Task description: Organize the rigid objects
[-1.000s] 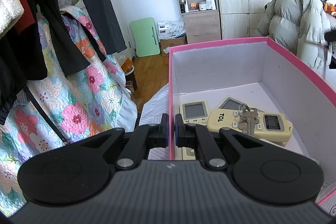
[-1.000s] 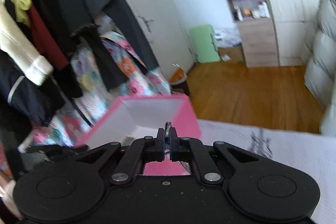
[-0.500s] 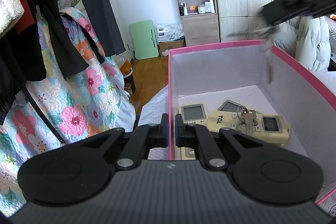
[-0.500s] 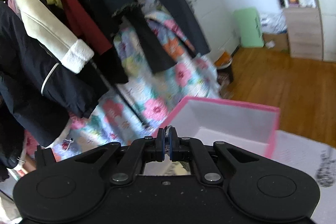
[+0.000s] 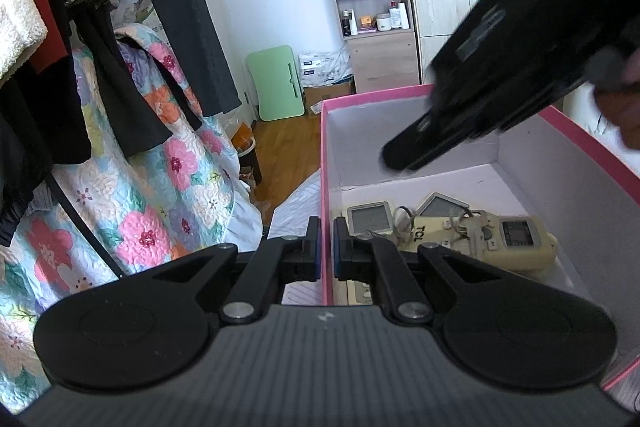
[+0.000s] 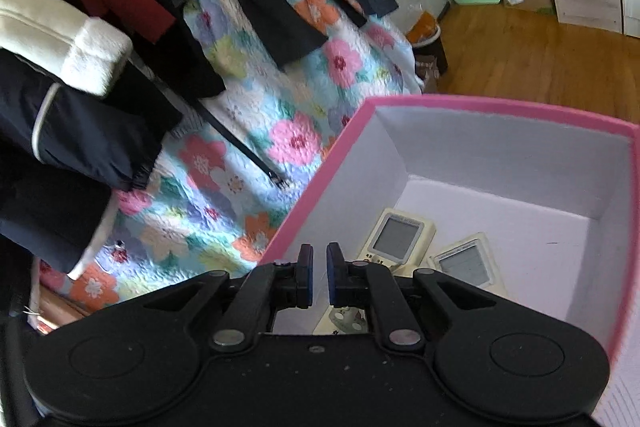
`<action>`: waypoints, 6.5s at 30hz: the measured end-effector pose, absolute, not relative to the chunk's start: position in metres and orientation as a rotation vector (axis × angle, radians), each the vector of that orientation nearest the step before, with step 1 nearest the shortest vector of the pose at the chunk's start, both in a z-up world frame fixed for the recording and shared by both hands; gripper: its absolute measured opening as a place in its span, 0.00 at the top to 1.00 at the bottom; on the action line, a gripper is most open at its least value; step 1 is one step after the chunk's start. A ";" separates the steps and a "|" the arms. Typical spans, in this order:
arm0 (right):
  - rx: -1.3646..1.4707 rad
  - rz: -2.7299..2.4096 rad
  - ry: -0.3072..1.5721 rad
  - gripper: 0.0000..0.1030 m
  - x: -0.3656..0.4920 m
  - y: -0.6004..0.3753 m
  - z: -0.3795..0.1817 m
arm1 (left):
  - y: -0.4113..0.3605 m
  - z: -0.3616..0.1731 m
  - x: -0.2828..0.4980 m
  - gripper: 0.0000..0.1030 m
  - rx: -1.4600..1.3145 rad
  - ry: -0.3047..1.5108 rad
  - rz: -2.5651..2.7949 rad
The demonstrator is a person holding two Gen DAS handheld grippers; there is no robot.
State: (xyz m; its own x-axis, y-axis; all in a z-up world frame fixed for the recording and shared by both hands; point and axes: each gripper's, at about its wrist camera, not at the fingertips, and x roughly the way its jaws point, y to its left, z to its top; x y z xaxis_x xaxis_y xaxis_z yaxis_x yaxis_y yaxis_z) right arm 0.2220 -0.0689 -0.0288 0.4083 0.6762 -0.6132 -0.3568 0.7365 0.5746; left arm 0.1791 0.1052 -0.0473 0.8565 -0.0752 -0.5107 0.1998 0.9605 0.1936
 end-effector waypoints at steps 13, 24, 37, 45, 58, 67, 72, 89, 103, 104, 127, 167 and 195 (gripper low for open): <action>0.374 0.433 0.751 0.73 0.148 -0.184 -0.001 | 0.106 -0.048 0.180 0.95 0.247 0.522 -0.149; 0.219 0.388 0.871 0.65 0.126 -0.199 -0.066 | 0.102 -0.048 0.181 0.95 0.258 0.534 -0.138; -0.176 0.517 0.842 0.41 0.111 -0.171 -0.101 | 0.102 -0.046 0.184 0.95 0.265 0.555 -0.131; -0.145 0.403 0.857 0.41 0.125 -0.196 -0.106 | 0.103 -0.046 0.184 0.94 0.267 0.557 -0.130; -0.101 0.443 0.824 0.40 0.125 -0.191 -0.093 | 0.103 -0.046 0.184 0.94 0.267 0.558 -0.131; -0.101 0.442 0.836 0.55 0.133 -0.182 -0.103 | 0.104 -0.045 0.185 0.94 0.269 0.559 -0.132; -0.076 0.409 0.876 0.55 0.122 -0.202 -0.095 | 0.105 -0.044 0.186 0.94 0.258 0.553 -0.133; 0.000 0.273 0.872 0.57 0.142 -0.201 -0.107 | 0.105 -0.044 0.186 0.94 0.264 0.553 -0.139; 0.079 0.497 0.586 0.57 0.105 -0.186 0.002 | 0.106 -0.044 0.183 0.94 0.253 0.543 -0.142; 0.090 0.539 0.587 0.57 0.107 -0.178 0.007 | 0.107 -0.044 0.183 0.94 0.251 0.541 -0.141; 0.583 0.695 0.953 0.53 0.159 -0.114 -0.040 | 0.112 -0.045 0.182 0.94 0.236 0.529 -0.168; 0.185 0.343 0.527 0.44 -0.001 -0.189 0.044 | 0.031 0.032 0.069 0.16 0.239 0.553 -0.158; 0.232 0.025 0.683 0.07 -0.034 -0.218 0.033 | 0.020 0.030 0.037 0.01 0.113 0.682 -0.111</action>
